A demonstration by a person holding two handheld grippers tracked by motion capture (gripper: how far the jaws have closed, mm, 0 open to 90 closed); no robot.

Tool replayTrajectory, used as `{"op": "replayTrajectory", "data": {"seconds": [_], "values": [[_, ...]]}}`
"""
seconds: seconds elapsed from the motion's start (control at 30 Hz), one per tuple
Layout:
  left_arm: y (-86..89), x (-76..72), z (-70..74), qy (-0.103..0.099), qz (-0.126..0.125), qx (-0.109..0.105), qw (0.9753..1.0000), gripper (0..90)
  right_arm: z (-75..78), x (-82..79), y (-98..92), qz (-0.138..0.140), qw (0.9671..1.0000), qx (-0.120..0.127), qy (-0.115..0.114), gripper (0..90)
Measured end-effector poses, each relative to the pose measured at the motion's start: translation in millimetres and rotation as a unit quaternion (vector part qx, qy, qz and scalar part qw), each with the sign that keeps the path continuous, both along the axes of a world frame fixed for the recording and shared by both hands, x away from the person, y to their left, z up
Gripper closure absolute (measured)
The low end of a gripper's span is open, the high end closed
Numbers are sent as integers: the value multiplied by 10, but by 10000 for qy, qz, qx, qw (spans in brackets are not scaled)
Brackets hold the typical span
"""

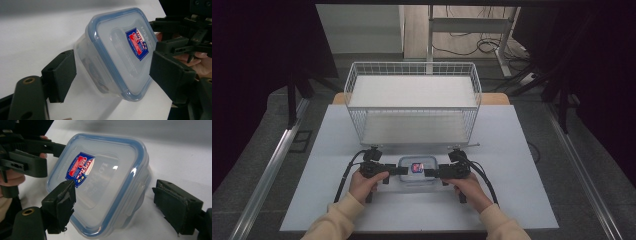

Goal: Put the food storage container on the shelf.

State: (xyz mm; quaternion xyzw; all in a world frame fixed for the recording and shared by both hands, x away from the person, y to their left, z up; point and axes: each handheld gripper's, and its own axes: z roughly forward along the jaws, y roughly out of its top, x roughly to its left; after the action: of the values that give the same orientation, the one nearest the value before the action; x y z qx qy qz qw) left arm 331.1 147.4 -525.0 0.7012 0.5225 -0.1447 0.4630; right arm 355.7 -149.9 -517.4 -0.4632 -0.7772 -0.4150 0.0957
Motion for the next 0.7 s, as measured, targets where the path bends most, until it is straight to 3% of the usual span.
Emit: {"op": "replayTrajectory", "data": {"seconds": [0.07,0.37,0.5,0.53,0.7], "values": [[20,-2,-38,114,-55,-104,9999,228,-10,5,-7,-14,10000,39,54,187],[3,-10,-89,194,-100,-165,9996,293,-37,32,-13,-11,9994,205,284,225],[-22,-27,-86,167,-85,-99,9998,370,-40,28,-21,-8,9987,278,423,267],[-7,-25,-90,186,-105,-115,9997,384,-32,39,-45,-80,9980,342,526,318],[-1,-27,-91,194,-81,-149,9997,397,-27,53,-103,-111,9965,481,679,378]]}}
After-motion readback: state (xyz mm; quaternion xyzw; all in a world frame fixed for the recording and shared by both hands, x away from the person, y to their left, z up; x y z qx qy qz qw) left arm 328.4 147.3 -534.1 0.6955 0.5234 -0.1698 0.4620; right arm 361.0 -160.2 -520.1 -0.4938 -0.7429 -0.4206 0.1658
